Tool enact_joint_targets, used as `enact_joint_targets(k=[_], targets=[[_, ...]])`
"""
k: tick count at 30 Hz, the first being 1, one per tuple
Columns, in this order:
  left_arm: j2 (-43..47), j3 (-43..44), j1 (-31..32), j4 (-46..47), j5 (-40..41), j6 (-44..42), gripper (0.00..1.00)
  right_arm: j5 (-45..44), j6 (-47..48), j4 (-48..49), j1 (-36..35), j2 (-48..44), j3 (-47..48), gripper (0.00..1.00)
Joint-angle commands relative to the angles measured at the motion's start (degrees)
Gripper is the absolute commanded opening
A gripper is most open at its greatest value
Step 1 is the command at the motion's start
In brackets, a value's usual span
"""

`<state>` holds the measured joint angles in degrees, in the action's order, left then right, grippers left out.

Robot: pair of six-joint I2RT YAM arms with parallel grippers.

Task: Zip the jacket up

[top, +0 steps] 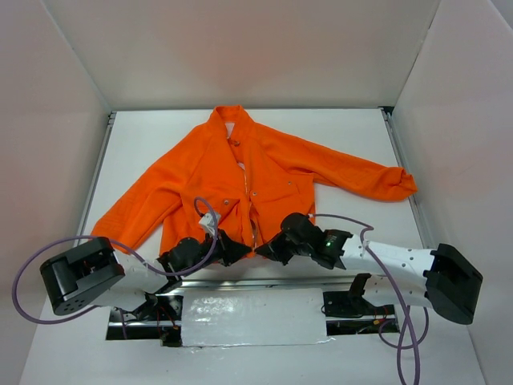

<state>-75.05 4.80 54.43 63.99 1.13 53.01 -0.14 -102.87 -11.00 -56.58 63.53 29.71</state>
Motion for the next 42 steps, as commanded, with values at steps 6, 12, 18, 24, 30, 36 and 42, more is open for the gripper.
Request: enact_joint_targets(k=[6,12,18,24,30,36,42], targets=[[-1.68,-0.93,0.32,7.3,-3.85,-3.62,0.0,7.33,-9.61,3.36,4.19,-0.51,0.17,0.0],[-1.16,-0.75,0.41,7.38,-4.73,-4.32,0.0,12.79,-15.33,-6.12,4.63,4.06,4.29,0.0],[0.69,-1.19,1.11,5.71,-3.94,-5.46,0.0,11.83,-22.01,-8.43,4.98,2.48,2.82,0.0],[-0.45,-1.11,1.55,6.41,-3.76,-5.99,0.0,14.47,-25.97,0.88,7.44,1.86,0.7,0.0],[-1.86,-0.93,2.43,7.73,-4.11,-6.34,0.0,14.2,-28.43,3.97,9.72,5.28,4.38,0.0],[-1.24,-0.93,3.4,7.29,-4.38,-7.13,0.0,13.15,-29.84,3.36,13.07,6.7,6.67,0.0],[-1.42,-1.02,4.28,7.56,-5.43,-7.93,0.0,12.54,-31.43,1.17,18.25,4.5,8.43,0.0]])
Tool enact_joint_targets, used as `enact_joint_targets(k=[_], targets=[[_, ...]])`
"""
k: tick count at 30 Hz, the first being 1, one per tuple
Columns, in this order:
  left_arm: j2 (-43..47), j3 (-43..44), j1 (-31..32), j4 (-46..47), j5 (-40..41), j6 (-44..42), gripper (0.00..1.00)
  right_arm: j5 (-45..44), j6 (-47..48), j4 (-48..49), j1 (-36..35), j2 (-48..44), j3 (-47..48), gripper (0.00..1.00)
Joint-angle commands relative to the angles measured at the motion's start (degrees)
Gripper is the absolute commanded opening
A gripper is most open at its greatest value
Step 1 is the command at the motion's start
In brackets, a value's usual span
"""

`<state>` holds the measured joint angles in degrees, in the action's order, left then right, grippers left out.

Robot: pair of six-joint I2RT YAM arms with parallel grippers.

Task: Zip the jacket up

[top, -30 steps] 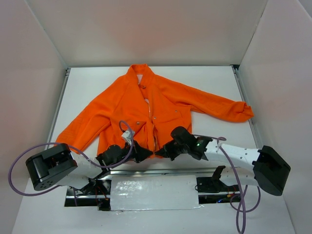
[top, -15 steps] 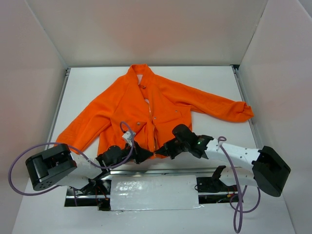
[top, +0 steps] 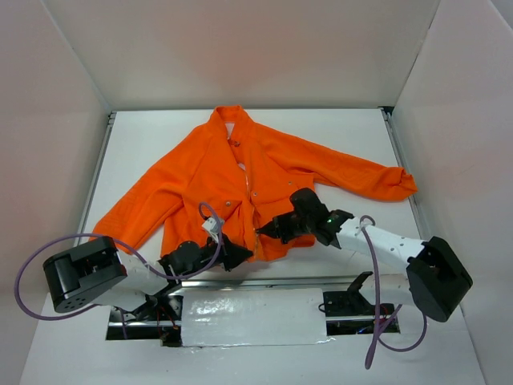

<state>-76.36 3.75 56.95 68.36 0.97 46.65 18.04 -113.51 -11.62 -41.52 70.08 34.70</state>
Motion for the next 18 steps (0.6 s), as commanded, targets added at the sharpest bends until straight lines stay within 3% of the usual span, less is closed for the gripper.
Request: enact_joint_targets(k=[1,8,11,14,18], targets=[[-0.37,0.12,2.02,3.45,-5.63,-1.65,0.0,-5.74,-21.22,0.99,4.5,-2.67,3.97,0.0],[-0.72,0.56,2.47,3.8,-5.9,-2.18,0.0,-7.58,-18.41,-4.9,5.48,0.04,10.3,0.0],[0.59,0.56,2.82,2.31,-5.46,-2.09,0.0,-8.37,-17.62,-2.98,6.44,2.24,11.26,0.0],[2.44,0.56,3.61,-1.54,-3.18,-2.01,0.0,-7.85,-13.41,-6.11,9.26,7.49,17.66,0.0],[4.55,-1.02,4.13,-2.79,-1.24,-1.83,0.0,-8.11,-5.77,-15.0,12.33,16.91,33.8,0.0]])
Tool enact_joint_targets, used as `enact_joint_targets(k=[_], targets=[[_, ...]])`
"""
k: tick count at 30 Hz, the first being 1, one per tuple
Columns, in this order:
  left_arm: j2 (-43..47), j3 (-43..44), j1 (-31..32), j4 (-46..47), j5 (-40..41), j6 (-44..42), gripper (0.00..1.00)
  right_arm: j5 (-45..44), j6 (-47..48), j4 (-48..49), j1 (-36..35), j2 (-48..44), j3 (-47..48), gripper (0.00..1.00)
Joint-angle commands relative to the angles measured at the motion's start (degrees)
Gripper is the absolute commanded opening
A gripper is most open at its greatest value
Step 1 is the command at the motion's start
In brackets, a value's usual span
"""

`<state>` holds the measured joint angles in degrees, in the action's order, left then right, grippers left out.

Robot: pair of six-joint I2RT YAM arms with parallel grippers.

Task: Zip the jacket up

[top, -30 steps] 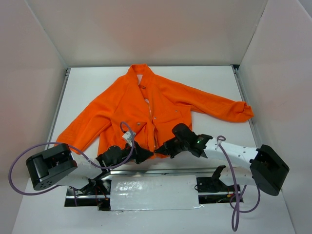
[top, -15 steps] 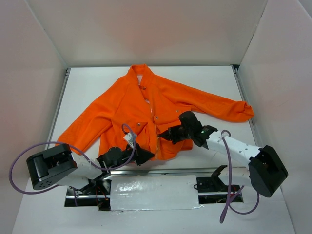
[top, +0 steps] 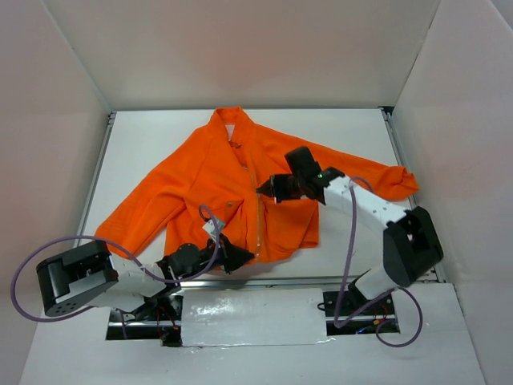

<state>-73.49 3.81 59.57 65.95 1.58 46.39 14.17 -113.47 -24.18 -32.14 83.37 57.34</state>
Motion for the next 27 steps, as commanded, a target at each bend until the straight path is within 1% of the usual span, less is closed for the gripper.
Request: enact_joint_targets(k=[1,3,4,5,8,10,11,13,14,18,20,24,26,27], targets=[[2.64,-1.35,1.51,-0.73,-1.85,-1.48,0.0,-3.98,-5.01,-4.97,4.01,7.38,13.39,0.0],[3.53,-1.53,1.6,-2.31,-1.85,-1.65,0.0,-3.72,-3.17,-5.96,4.63,10.83,18.56,0.0],[4.4,-1.53,1.69,-2.93,-1.67,-1.74,0.0,-3.72,-2.9,-6.57,4.8,13.98,19.99,0.0],[4.76,-1.27,1.78,-3.54,-0.02,-2.09,0.0,-4.32,-2.11,-7.01,5.24,15.31,21.39,0.0],[6.08,-1.0,2.13,-5.48,0.35,-2.18,0.0,-5.47,-1.41,-7.37,6.38,20.94,26.49,0.0],[6.78,-1.0,2.74,-6.97,0.7,-2.01,0.0,-6.44,0.52,-7.19,7.26,25.49,31.24,0.0],[7.05,-1.09,2.92,-7.59,1.22,-1.92,0.0,-6.79,3.05,-5.71,8.22,27.0,33.25,0.0],[7.84,-1.7,3.44,-8.21,1.75,-1.39,0.0,-7.14,5.01,-5.26,9.28,32.26,39.32,0.0],[8.1,-1.88,3.62,-8.3,1.84,-1.3,0.0,-7.32,6.93,-5.35,10.33,33.77,43.78,0.0],[11.43,-1.62,4.68,-11.54,2.28,-1.13,0.0,-8.9,11.77,-4.47,12.71,42.02,53.21,0.0],[13.11,-1.09,5.46,-15.23,2.63,-1.48,0.0,-8.55,13.96,-3.42,13.85,44.32,57.33,0.0],[19.17,0.23,6.7,-22.09,5.35,-2.09,0.0,-6.88,16.44,-1.75,18.5,49.59,63.41,0.0],[21.88,0.14,6.96,-24.9,6.32,-2.09,0.0,-5.3,18.45,0.44,20.27,50.39,65.35,0.0],[22.69,-0.21,7.05,-25.78,7.46,-2.09,0.0,-4.51,19.33,2.72,22.28,50.92,66.05,0.0]])
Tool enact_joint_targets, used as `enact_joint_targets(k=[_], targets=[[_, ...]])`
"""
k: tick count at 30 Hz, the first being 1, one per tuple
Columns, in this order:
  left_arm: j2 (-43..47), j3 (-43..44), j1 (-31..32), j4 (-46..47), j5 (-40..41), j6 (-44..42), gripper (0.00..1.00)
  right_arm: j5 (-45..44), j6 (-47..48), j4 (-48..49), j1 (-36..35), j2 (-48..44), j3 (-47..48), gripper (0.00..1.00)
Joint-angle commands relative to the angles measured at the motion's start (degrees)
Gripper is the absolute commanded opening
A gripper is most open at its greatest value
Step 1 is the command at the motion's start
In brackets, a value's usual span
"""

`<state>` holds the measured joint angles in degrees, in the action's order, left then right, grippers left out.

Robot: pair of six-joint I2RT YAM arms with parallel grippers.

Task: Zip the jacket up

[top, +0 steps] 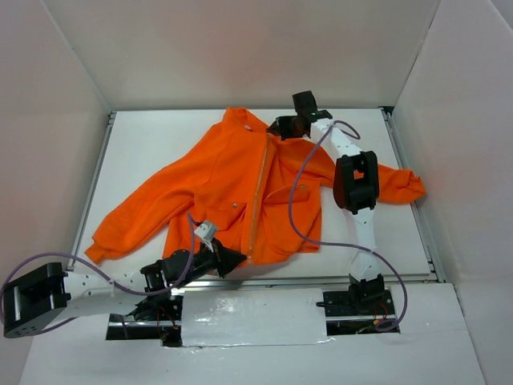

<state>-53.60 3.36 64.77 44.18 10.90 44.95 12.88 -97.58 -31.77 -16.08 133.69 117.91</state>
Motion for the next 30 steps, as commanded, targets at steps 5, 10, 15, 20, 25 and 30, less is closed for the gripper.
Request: enact_joint_targets(k=[5,10,15,20,25,30], targets=[[4.65,-1.85,1.85,-5.87,0.26,0.22,0.0,2.83,9.68,15.5,11.59,0.52,13.04,0.0],[1.06,-2.65,1.94,-4.37,2.45,2.15,0.0,7.33,12.32,19.9,15.72,-0.88,18.32,0.0],[-3.17,-3.18,2.11,-2.1,7.9,9.36,0.0,9.61,12.59,21.49,19.24,-3.17,19.11,0.0],[-9.84,-2.83,2.11,-4.8,13.79,16.38,0.0,8.3,13.2,18.69,21.95,-6.76,18.07,0.0],[-11.18,-0.72,2.2,-9.72,15.73,18.51,0.0,-0.92,16.1,18.15,23.19,-16.42,8.31,0.0],[-5.83,-0.19,2.2,-15.34,20.12,19.39,0.0,-6.81,18.83,11.91,24.16,-19.95,10.76,0.0]])
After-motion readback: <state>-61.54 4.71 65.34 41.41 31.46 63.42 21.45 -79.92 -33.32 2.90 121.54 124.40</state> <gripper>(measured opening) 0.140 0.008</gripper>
